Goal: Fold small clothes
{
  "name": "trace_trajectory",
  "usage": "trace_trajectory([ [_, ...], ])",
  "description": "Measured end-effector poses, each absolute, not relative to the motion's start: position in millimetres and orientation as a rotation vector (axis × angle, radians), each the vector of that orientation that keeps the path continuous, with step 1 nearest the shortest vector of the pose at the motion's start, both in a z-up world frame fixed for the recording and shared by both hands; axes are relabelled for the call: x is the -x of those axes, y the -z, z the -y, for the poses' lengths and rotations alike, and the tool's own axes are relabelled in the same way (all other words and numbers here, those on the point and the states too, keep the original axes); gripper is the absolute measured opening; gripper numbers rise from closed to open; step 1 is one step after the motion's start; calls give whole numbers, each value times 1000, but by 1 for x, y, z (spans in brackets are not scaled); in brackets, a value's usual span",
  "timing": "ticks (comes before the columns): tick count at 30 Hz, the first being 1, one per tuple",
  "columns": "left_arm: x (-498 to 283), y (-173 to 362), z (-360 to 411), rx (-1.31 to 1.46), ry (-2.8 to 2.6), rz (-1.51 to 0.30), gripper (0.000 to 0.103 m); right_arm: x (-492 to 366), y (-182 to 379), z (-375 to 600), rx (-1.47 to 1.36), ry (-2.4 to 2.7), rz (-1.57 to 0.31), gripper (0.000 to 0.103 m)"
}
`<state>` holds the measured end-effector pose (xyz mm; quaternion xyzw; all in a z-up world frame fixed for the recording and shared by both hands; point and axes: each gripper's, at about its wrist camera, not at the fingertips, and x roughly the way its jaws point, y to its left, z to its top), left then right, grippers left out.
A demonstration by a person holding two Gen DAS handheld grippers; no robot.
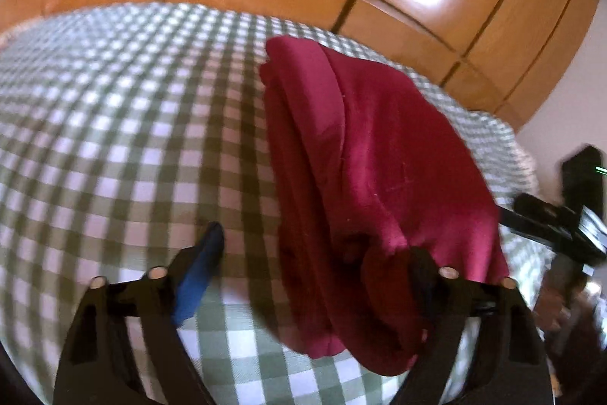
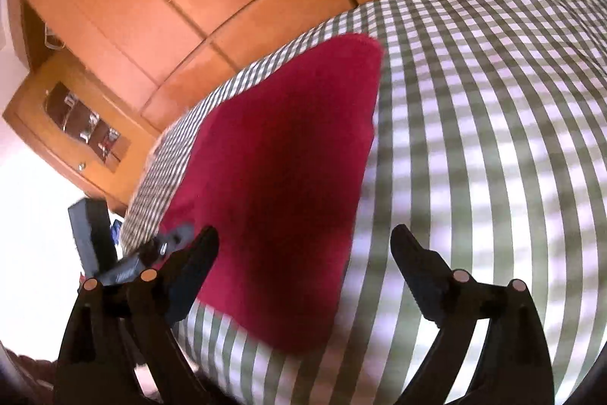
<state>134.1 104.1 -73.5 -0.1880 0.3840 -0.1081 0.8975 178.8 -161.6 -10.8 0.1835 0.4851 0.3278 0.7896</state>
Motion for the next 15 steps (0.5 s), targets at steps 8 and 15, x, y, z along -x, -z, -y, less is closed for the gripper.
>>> trace_trajectory([
  [8,-141,90,-114,531,375,-791,54,-223,49,121,-489,-805,-1156,76],
  [15,-135,75,-99,575,509,-763,41,-199,10,126,-433,-783,-1048,45],
])
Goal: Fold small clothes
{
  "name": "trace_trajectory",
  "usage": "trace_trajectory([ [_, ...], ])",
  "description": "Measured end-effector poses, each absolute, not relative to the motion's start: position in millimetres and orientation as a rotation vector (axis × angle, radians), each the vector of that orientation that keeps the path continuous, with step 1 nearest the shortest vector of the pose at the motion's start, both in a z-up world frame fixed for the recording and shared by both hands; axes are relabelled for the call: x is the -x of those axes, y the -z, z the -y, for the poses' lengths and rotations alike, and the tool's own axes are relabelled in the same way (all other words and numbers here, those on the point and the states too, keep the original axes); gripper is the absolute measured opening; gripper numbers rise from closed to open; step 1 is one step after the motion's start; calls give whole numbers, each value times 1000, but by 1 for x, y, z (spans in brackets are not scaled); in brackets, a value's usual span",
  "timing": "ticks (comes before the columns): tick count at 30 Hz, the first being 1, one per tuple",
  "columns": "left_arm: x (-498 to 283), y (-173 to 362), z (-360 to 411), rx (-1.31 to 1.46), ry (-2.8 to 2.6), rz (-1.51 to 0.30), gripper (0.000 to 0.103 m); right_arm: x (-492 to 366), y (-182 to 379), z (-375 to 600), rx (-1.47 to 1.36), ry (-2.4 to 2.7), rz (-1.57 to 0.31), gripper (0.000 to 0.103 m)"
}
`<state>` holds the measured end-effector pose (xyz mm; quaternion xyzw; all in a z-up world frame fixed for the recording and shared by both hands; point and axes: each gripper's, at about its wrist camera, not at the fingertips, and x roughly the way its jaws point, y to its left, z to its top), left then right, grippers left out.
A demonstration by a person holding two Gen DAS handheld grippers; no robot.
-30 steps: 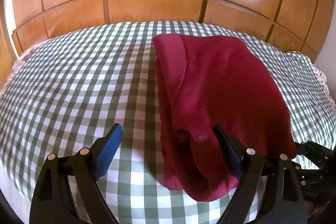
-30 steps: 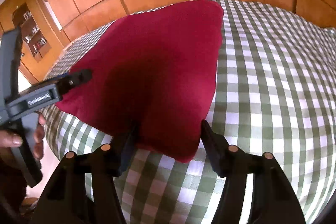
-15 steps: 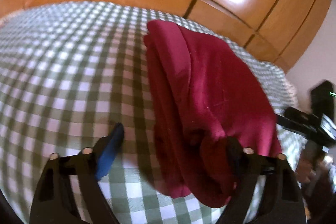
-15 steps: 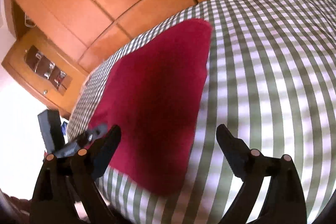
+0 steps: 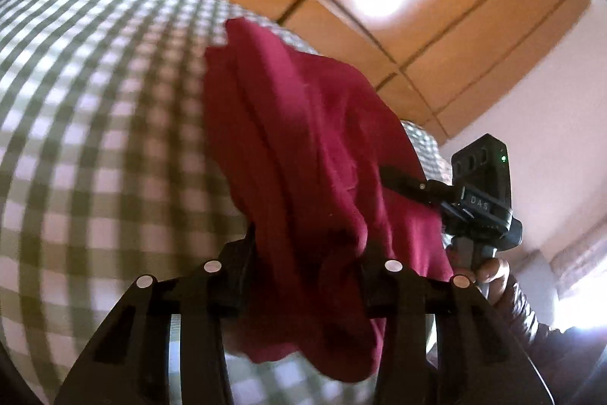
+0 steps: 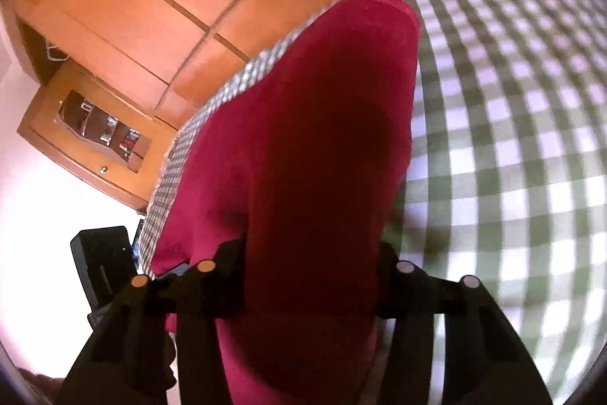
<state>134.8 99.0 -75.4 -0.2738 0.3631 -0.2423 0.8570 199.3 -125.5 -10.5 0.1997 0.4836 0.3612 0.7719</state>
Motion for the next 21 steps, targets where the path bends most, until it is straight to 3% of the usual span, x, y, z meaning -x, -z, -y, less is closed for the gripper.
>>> trace_trajectory([
  [7,-174,40,-2,464,693,-770,41,-183,-30,233,-480,-642,-893,45],
  [14,-236,31,131,302,802,-841,41,-198,-21,343,-534,-369,-883,45],
  [15,-247,33,153,278,810,-862,36,-199,-15,356,-529,-324,-894,47],
  [21,-260,41,218,21,673,-860,39,-185,16,417,-537,-161,-949,67],
])
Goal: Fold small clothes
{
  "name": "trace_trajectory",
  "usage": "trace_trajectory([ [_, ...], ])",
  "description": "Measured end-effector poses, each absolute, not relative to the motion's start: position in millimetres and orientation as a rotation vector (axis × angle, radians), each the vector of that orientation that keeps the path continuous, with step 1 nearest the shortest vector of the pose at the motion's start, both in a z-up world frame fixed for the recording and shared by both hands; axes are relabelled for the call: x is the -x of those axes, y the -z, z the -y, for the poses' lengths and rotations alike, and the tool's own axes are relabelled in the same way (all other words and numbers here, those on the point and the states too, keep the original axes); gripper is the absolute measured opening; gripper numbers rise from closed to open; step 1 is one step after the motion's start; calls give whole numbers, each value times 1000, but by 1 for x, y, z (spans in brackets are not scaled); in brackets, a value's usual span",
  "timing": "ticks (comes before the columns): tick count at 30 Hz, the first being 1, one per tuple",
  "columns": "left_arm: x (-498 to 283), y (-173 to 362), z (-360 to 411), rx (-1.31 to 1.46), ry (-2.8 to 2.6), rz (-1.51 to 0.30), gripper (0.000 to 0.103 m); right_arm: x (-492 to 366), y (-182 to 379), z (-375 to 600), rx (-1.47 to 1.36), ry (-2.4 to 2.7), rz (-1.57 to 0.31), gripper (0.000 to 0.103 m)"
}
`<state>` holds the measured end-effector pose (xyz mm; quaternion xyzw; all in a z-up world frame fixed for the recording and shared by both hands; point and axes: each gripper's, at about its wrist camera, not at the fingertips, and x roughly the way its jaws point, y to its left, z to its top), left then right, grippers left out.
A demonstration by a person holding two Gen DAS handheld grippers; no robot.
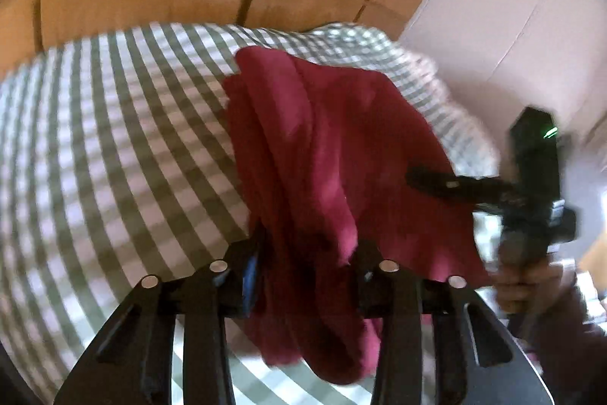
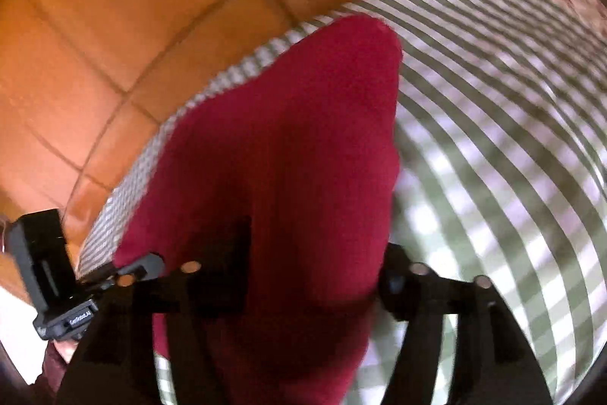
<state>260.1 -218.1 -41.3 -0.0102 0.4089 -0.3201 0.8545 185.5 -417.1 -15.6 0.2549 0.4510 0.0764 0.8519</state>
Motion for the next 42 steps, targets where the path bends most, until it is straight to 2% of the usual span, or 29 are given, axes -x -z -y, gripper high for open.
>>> trace_trajectory([
  [2,-258,39,217,-15,624,-826,39,-171,-2,416,-461,-92,-890,66],
  [4,-253,35,211,-35,578,-766,39,-153,-26,410,-369,-25,-796,58],
  [6,-243,32,205,-40,558,-713,39,-134,-45,391,-293,-47,-733,54],
  [10,-241,38,200,-55,506,-708,41,-115,-42,351,-168,-98,-756,48],
  [11,-244,42,197,-43,495,-726,43,-113,-29,343,-150,-96,-795,48],
  [13,-252,54,197,-32,466,-742,54,-113,-11,334,-106,-55,-829,48],
  [16,-258,61,191,16,442,-757,67,-109,-1,322,-26,-6,-805,49],
  [17,-256,60,189,20,435,-757,68,-108,0,320,-9,6,-804,49],
  [20,-243,51,184,22,414,-747,68,-104,-4,316,-21,29,-816,53],
  [22,-226,42,174,20,395,-735,70,-107,-4,319,-33,27,-825,61],
  [24,-215,35,169,21,363,-716,76,-107,-5,318,-52,18,-845,74],
  [27,-198,25,157,34,335,-696,78,-98,-8,318,-82,29,-856,79],
  [28,-195,24,155,35,326,-693,82,-95,-8,320,-99,35,-862,82],
  [31,-180,18,147,40,297,-672,82,-90,-9,321,-138,54,-880,87],
  [33,-170,15,141,32,273,-662,82,-86,-11,320,-148,74,-888,94],
  [36,-157,11,136,34,249,-652,88,-80,-17,317,-164,96,-885,98],
  [42,-140,6,131,23,202,-631,89,-66,-32,312,-164,161,-841,100],
])
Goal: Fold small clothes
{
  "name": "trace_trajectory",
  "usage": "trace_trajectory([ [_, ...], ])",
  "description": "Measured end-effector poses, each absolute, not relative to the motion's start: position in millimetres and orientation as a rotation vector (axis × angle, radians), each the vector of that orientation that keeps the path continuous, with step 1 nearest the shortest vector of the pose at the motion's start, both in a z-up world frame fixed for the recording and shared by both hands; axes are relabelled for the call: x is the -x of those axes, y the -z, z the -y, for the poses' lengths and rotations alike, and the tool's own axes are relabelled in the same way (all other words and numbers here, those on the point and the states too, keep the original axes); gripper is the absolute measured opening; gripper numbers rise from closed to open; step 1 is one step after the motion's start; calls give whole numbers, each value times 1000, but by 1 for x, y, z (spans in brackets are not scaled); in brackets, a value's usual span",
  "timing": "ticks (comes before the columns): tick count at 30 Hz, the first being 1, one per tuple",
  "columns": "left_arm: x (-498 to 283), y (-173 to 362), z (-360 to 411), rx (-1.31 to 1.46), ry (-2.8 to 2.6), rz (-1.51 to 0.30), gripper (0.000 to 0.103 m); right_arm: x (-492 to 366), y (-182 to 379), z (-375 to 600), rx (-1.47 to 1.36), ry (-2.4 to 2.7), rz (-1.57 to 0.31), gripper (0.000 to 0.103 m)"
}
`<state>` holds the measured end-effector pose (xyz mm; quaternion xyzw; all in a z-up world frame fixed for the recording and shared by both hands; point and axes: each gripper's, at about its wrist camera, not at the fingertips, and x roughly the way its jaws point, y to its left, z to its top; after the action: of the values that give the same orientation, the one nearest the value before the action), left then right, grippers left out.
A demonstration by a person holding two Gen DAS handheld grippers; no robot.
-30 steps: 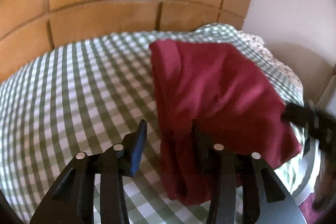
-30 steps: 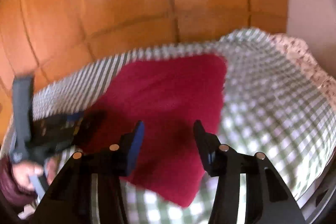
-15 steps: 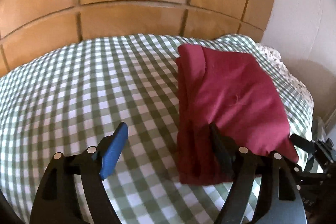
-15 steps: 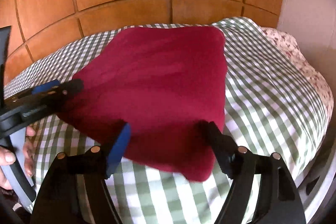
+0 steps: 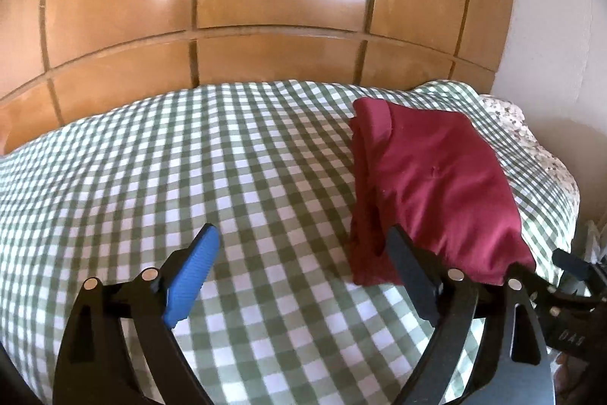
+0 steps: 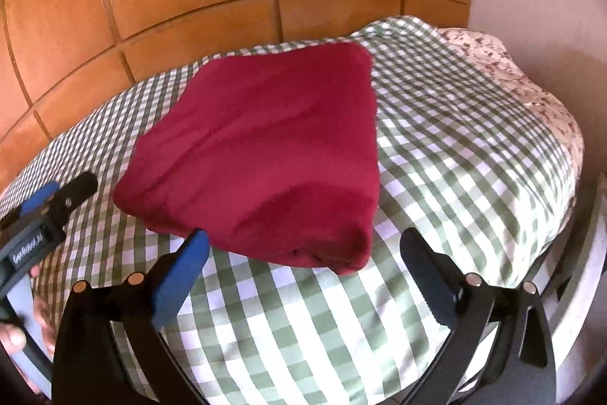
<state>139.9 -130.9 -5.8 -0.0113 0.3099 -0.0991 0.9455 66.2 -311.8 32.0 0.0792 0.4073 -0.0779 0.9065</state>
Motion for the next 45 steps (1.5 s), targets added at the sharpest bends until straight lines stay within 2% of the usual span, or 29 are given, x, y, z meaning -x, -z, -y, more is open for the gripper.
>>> trace_trajectory([
  [5,-126,2,127,26,179,-618,94,-48,-48,305,-143,243,-746,101],
  [9,-111,1,123,16,161,-605,99,-41,-51,300,-124,276,-738,101],
  [16,-96,10,120,17,153,-634,99,-34,-45,301,-141,334,-768,101],
  [36,-82,10,122,14,124,-634,99,-24,-51,291,-108,312,-652,101],
  [45,-85,13,123,2,102,-639,99,-28,-39,289,-106,296,-701,101],
])
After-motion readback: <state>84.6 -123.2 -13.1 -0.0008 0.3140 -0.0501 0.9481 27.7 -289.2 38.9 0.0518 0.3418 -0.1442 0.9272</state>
